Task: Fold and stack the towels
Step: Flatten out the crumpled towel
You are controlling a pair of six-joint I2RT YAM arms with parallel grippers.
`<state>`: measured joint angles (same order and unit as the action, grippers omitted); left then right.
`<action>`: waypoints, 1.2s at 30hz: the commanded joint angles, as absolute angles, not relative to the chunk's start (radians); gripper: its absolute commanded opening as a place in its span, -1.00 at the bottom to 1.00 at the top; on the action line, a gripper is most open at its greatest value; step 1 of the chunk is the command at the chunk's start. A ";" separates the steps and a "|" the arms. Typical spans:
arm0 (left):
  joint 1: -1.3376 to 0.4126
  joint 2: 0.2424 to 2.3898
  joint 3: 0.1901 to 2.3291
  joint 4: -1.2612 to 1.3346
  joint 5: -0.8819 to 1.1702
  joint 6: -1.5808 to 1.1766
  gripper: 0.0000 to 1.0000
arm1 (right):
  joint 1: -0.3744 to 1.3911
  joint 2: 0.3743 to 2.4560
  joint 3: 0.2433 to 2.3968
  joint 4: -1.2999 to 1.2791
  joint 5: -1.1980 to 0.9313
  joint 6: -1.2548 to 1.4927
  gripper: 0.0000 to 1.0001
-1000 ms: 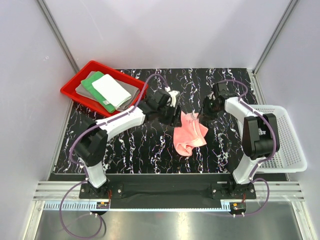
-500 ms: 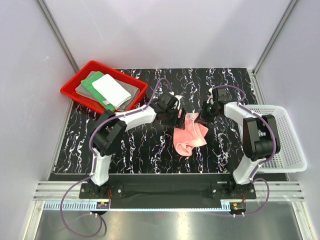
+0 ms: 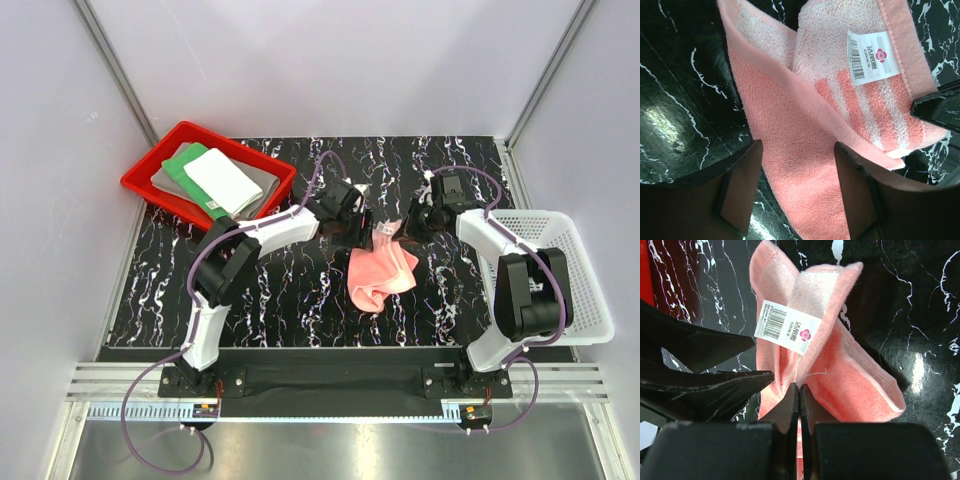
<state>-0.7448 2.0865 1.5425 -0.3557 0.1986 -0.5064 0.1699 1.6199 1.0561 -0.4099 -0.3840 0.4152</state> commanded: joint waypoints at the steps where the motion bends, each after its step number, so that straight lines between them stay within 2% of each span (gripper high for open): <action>1: -0.739 2.082 1.543 -0.302 0.253 -0.517 0.22 | 0.176 1.566 1.055 -0.402 -0.362 0.426 -1.00; 5: -0.733 2.083 1.505 -0.201 0.376 -0.561 -0.28 | 0.176 1.562 1.051 -0.411 -0.345 0.428 -1.00; 6: -0.730 2.083 1.500 -0.193 0.409 -0.568 -0.65 | 0.176 1.560 1.049 -0.411 -0.338 0.425 -1.00; 8: -0.721 2.077 1.493 -0.184 0.431 -0.581 -0.94 | 0.173 1.552 1.043 -0.420 -0.325 0.426 -1.00; 9: -0.716 2.065 1.477 -0.186 0.437 -0.581 -1.00 | 0.173 1.551 1.042 -0.426 -0.310 0.428 -1.00; 14: -0.643 2.016 1.414 -0.255 0.353 -0.568 -1.00 | 0.156 1.505 1.052 -0.508 -0.273 0.439 -1.00; 17: -0.598 1.994 1.405 -0.313 0.276 -0.529 -1.00 | 0.158 1.427 1.043 -0.473 -0.363 0.495 -1.00; 19: -0.588 1.977 1.428 -0.382 0.195 -0.499 -1.00 | 0.163 1.364 1.010 -0.317 -0.524 0.640 -1.00; 20: -0.589 1.968 1.439 -0.408 0.163 -0.468 -1.00 | 0.169 1.347 0.952 -0.231 -0.570 0.705 -1.00; 21: -0.589 1.942 1.443 -0.431 0.102 -0.460 -0.90 | 0.187 1.324 0.919 -0.139 -0.644 0.777 -1.00; 22: -0.589 1.924 1.440 -0.457 0.078 -0.456 -0.60 | 0.201 1.321 0.873 -0.012 -0.656 0.892 -1.00; 26: -0.589 1.792 1.358 -0.434 0.058 -0.475 0.04 | 0.242 1.338 0.845 0.094 -0.617 0.963 -1.00; 30: -0.591 1.652 1.250 -0.364 0.161 -0.497 0.21 | 0.242 1.322 0.804 0.089 -0.537 0.960 -1.00; 33: -0.620 1.589 1.165 -0.272 0.241 -0.497 0.25 | 0.241 1.309 0.781 0.051 -0.479 0.933 -1.00; 36: -0.649 1.580 1.132 -0.241 0.235 -0.459 0.26 | 0.242 1.279 0.795 -0.096 -0.402 0.850 -1.00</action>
